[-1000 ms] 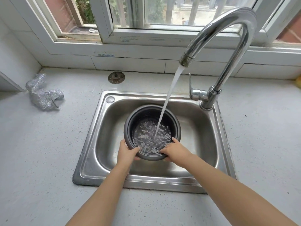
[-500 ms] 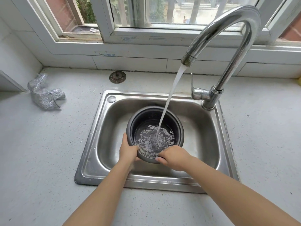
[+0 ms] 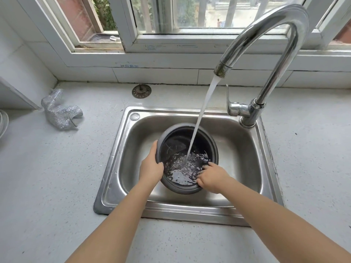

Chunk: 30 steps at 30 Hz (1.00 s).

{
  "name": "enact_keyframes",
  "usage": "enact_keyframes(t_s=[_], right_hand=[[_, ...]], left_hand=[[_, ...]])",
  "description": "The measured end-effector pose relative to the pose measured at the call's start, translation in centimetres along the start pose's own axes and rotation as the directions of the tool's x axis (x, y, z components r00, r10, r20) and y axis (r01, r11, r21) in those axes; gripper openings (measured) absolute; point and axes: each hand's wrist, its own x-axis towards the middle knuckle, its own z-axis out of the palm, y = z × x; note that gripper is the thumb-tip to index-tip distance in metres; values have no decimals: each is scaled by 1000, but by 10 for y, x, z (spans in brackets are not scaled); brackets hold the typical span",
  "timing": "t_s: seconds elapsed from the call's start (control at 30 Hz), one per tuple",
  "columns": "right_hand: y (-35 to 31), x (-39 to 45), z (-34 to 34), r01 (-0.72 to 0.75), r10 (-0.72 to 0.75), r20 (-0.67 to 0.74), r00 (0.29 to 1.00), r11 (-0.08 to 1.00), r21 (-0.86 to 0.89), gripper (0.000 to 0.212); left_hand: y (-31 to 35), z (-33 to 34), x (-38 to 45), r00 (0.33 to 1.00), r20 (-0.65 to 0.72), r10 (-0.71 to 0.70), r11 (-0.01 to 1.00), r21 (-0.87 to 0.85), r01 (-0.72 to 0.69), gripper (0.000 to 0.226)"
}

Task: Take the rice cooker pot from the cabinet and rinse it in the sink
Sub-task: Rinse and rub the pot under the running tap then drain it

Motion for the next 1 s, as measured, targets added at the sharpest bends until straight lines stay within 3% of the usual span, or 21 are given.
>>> enact_keyframes(t_s=[0.13, 0.3, 0.5, 0.67, 0.83, 1.0], right_hand=[[19, -1, -11, -120, 109, -67, 992, 975, -186, 47], [29, -7, -12, -137, 110, -107, 988, 943, -304, 49], [1, -9, 7, -37, 41, 14, 999, 983, -179, 51], [-7, -5, 14, 2, -4, -20, 1000, 997, -77, 46], [-3, -3, 15, 23, -24, -16, 1000, 997, -69, 46], [-4, -3, 14, 31, -31, -2, 1000, 999, -27, 47]], left_hand=[[5, -2, -2, 1000, 18, 22, 997, 71, -23, 76], [15, -6, 2, 997, 31, 69, 972, 223, -74, 76], [22, -7, 10, 996, 61, 63, 941, 328, -80, 77], [13, -4, 10, 997, 23, 77, 952, 296, -80, 74], [-11, 8, -7, 995, -99, 23, 1000, 17, -21, 55], [-26, 28, -21, 992, -65, -112, 993, 22, 113, 61]])
